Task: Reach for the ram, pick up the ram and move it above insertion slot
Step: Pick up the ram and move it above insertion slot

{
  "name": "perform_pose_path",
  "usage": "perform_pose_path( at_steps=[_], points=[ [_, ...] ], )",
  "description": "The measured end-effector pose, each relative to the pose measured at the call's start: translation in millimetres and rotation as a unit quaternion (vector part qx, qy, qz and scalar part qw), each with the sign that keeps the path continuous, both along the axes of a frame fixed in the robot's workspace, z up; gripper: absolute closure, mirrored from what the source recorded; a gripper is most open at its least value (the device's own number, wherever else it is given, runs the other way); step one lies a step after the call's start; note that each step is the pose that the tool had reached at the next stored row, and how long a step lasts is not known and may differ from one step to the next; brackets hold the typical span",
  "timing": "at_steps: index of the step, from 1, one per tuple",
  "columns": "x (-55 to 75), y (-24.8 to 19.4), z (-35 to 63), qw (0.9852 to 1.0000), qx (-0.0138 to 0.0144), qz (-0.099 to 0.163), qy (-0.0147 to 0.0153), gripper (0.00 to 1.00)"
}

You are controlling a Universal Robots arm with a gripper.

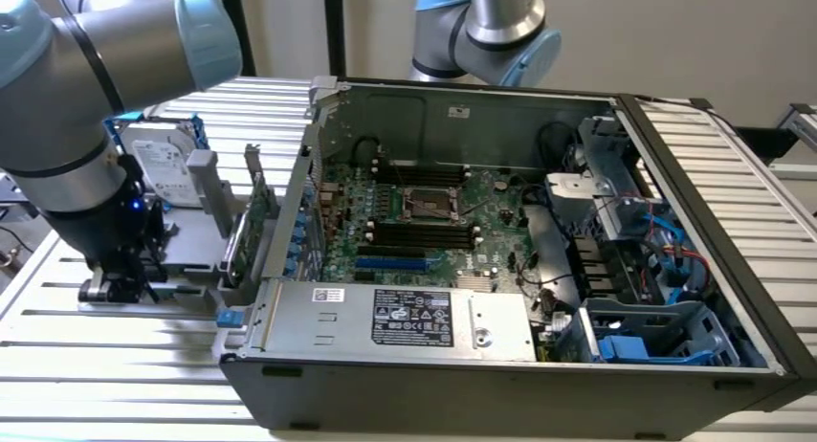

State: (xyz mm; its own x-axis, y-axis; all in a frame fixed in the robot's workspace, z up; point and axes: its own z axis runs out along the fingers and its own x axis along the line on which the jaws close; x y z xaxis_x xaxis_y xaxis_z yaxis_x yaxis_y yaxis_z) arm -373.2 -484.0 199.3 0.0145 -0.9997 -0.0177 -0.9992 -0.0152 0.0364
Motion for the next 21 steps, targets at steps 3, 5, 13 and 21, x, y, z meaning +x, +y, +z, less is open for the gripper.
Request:
perform_pose_path(
  at_steps=[3, 5, 13, 21],
  points=[
    [-0.3, -0.1, -1.3, 1.0, 0.0004, 0.003, 0.0004, 0.64],
    [-0.4, 0.0, -2.1, 1.0, 0.0007, 0.004, 0.0004, 0.66],
    [-0.5, 0.0, -2.9, 1.0, 0.0008, 0.004, 0.0005, 0.82],
    [-0.5, -0.1, -2.8, 1.0, 0.0007, 0.004, 0.0006, 0.87]
  ],
)
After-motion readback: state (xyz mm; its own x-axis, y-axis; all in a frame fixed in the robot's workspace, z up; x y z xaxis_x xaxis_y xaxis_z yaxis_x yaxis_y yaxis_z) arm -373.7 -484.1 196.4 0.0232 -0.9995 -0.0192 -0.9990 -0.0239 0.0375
